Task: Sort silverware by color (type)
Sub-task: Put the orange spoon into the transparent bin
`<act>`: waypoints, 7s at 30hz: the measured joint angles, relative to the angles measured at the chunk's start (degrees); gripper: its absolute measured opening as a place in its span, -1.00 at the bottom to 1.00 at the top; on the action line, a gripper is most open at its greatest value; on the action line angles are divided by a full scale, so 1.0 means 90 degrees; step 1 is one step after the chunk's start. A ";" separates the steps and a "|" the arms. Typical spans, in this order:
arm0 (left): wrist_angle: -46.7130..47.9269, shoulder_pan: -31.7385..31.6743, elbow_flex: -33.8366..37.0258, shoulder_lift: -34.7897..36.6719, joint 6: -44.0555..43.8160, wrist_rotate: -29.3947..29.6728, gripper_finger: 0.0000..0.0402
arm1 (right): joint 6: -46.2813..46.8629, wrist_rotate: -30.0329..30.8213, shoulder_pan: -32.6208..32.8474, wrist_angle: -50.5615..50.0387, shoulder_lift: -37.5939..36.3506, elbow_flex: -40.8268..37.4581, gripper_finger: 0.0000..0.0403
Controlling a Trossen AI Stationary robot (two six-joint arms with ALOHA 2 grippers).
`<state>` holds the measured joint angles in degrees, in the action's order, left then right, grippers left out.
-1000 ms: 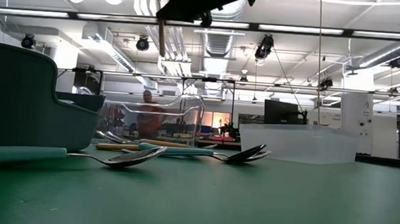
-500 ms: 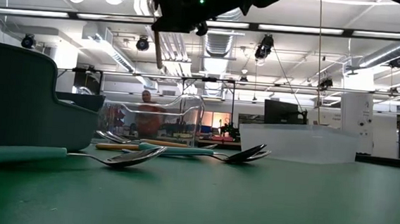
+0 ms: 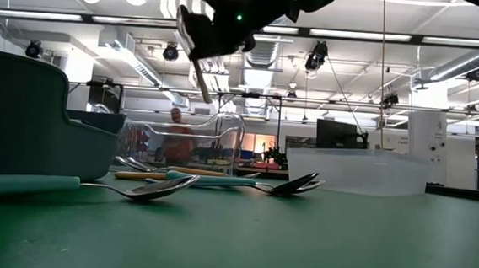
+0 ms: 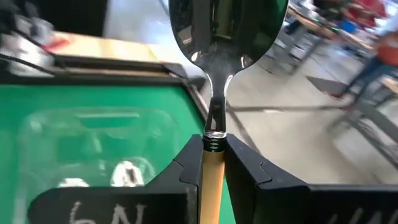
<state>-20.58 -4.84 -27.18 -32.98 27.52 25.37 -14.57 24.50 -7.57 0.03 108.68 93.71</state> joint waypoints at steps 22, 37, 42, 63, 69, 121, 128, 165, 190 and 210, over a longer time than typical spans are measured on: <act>-0.1037 -0.1643 0.0000 -0.2056 -0.0544 -0.1528 0.04 | -0.0002 0.1017 0.0021 -0.0159 0.0306 0.0000 -0.84; -0.1889 -0.1785 0.0000 -0.2869 -0.0448 -0.1344 -0.38 | 0.0097 0.1018 0.0019 -0.0159 0.0306 0.0000 -0.84; -0.1877 -0.1786 0.0000 -0.2869 -0.0374 -0.1314 -0.87 | 0.0300 0.1042 0.0016 -0.0151 0.0306 0.0002 -0.85; -0.1831 -0.1786 -0.0020 -0.2632 -0.0643 -0.1161 -0.99 | 0.1124 0.1015 0.0023 -0.0094 0.0306 0.0007 -0.47; -0.1511 -0.1786 0.0005 -0.2266 -0.0671 -0.0817 -1.00 | 0.1123 0.1113 0.0023 -0.0011 0.0302 0.0007 -0.47; 0.1404 -0.0081 0.0015 -0.1662 -0.6045 0.1680 -1.00 | 0.0467 0.0394 0.1076 0.0005 -0.3685 -0.3584 -0.66; 0.1402 -0.0066 0.0015 -0.1863 -0.6338 0.2114 -1.00 | 0.0081 -0.0012 0.1063 0.2205 -0.2962 -0.4048 -0.66; 0.1094 0.1234 0.0078 -0.2294 -0.7530 0.4017 -1.00 | 0.0396 -0.1745 -0.0072 0.0831 0.0517 -0.0459 -0.13; 0.0754 0.1253 0.0078 -0.2291 -0.7155 0.3929 -0.76 | 0.0219 -0.1942 -0.0152 0.0812 0.0524 -0.0478 -0.81; 0.0775 0.1248 0.0078 -0.1519 -0.5874 0.3951 -0.15 | 0.0240 -0.2067 -0.0249 0.0344 0.0534 -0.0504 -0.81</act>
<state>-13.61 6.39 -26.48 -46.66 -25.34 60.92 -12.40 5.90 -9.80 3.12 113.49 89.18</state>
